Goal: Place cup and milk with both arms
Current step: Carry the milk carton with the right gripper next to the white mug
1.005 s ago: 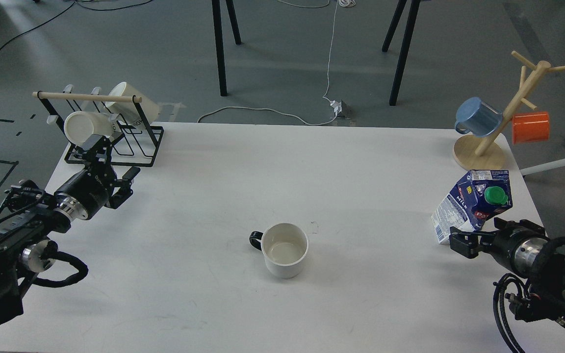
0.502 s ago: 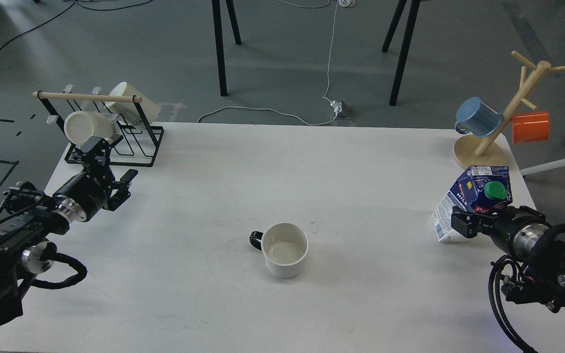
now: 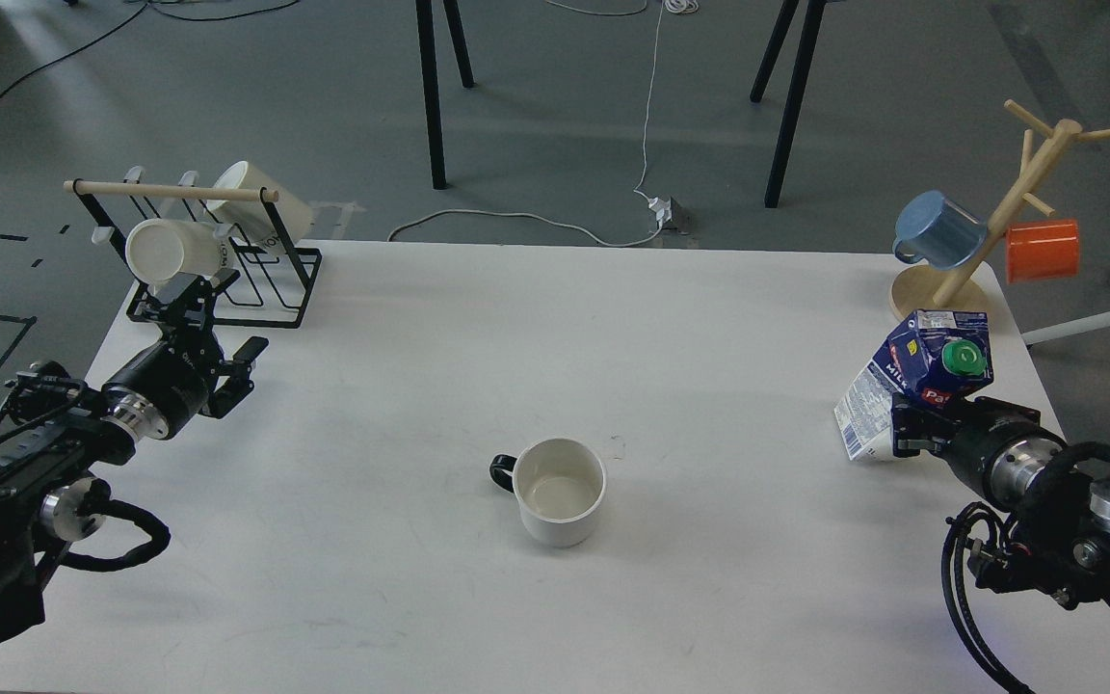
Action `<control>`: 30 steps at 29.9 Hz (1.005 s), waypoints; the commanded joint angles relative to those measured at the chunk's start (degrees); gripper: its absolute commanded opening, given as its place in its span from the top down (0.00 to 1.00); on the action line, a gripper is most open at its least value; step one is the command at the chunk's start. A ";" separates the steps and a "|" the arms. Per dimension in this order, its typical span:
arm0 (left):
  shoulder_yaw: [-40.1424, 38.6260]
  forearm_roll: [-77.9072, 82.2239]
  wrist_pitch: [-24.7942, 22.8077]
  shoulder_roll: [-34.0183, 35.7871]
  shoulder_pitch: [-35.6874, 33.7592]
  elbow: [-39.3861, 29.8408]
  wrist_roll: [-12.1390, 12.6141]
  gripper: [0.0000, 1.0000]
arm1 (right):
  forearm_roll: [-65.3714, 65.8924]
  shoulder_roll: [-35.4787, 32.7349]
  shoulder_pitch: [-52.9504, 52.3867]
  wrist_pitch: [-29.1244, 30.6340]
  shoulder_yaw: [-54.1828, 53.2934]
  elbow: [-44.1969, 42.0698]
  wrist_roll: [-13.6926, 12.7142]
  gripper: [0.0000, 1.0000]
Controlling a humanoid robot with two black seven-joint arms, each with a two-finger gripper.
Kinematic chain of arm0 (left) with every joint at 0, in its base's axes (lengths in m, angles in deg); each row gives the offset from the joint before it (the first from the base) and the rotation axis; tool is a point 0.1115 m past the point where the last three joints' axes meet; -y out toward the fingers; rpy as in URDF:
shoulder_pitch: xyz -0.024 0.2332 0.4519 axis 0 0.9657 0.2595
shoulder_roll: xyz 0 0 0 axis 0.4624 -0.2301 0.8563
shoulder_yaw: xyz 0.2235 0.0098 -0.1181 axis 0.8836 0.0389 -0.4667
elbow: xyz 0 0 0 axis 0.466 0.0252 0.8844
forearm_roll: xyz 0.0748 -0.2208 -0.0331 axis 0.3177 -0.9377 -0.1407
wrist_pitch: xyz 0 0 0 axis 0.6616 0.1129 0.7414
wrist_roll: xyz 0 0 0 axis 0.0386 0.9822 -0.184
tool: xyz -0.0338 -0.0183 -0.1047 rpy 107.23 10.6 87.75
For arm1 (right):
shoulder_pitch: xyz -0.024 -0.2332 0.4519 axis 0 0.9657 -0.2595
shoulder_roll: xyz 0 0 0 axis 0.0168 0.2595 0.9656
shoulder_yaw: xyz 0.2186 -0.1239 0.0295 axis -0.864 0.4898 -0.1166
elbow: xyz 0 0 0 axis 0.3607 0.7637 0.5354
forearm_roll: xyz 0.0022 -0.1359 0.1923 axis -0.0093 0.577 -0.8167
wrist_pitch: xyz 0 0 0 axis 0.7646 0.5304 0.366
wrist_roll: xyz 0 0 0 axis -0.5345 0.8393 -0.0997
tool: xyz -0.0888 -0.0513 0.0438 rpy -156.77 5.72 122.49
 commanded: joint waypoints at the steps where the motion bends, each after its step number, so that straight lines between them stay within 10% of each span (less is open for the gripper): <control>1: 0.26 0.00 0.00 -0.03 0.00 0.45 0.00 0.01 | 0.22 0.18 0.00 0.57 0.33 2.27 -0.01 0.67; 30: 1.23 0.00 0.00 -0.47 0.00 1.32 0.00 0.01 | 15.60 16.17 0.88 -2.07 15.80 12.56 3.68 0.67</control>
